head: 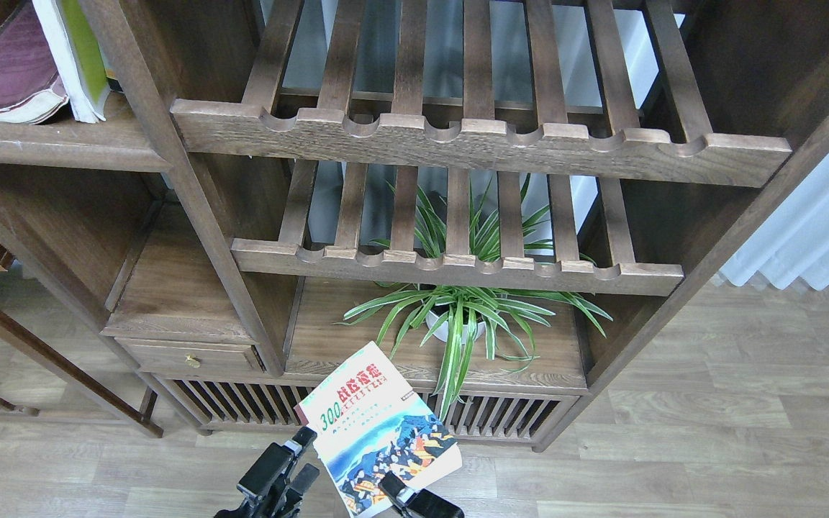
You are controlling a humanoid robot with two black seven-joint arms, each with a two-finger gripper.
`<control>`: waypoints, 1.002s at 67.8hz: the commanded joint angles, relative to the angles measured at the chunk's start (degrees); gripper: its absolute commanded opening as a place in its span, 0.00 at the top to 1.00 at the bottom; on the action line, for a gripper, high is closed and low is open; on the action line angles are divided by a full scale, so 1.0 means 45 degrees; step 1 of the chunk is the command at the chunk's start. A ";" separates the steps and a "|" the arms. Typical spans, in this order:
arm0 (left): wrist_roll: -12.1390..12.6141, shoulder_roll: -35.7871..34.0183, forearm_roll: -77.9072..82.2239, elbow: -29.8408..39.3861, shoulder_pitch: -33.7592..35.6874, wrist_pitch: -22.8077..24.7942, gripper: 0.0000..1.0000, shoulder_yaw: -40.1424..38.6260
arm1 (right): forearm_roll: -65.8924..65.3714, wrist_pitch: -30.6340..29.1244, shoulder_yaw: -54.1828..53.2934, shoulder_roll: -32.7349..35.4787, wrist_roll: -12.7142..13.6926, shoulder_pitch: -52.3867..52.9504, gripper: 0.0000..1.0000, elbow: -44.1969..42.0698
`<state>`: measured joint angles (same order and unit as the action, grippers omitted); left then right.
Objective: Organize books on shelf
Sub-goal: 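Pass the blue book from the right gripper to the left gripper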
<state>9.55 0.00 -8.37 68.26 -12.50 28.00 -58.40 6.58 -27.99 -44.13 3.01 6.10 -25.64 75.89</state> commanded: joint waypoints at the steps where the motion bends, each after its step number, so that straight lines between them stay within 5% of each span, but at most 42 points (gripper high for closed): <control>1: -0.0131 -0.0001 0.0024 -0.0208 0.0220 0.0000 0.34 0.0048 | -0.0056 -0.0003 0.1447 0.0072 0.0382 -0.0336 0.94 -0.0048; 24: -0.0072 -0.0001 0.0043 -0.0364 0.0572 0.0000 0.45 0.0438 | -0.0095 -0.0003 0.1505 0.0111 0.0597 -0.0414 0.94 -0.0067; 50: 0.0084 -0.0001 -0.0015 -0.0364 0.0611 0.0000 0.84 0.0614 | -0.0114 -0.0003 0.1545 0.0131 0.0616 -0.0473 0.94 -0.0106; 61: 0.0084 -0.0001 -0.0016 -0.0325 0.0552 0.0000 0.92 0.0536 | -0.0114 -0.0003 0.1506 0.0111 0.0597 -0.0454 0.93 -0.0126; 68: 0.0064 -0.0001 -0.0015 -0.0188 0.0513 0.0000 0.93 0.0400 | -0.0153 -0.0003 0.1506 0.0072 0.0597 -0.0356 0.81 -0.0145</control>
<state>9.96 0.01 -8.48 66.81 -9.95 28.00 -55.84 6.06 -28.00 -44.13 3.59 6.10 -25.66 75.32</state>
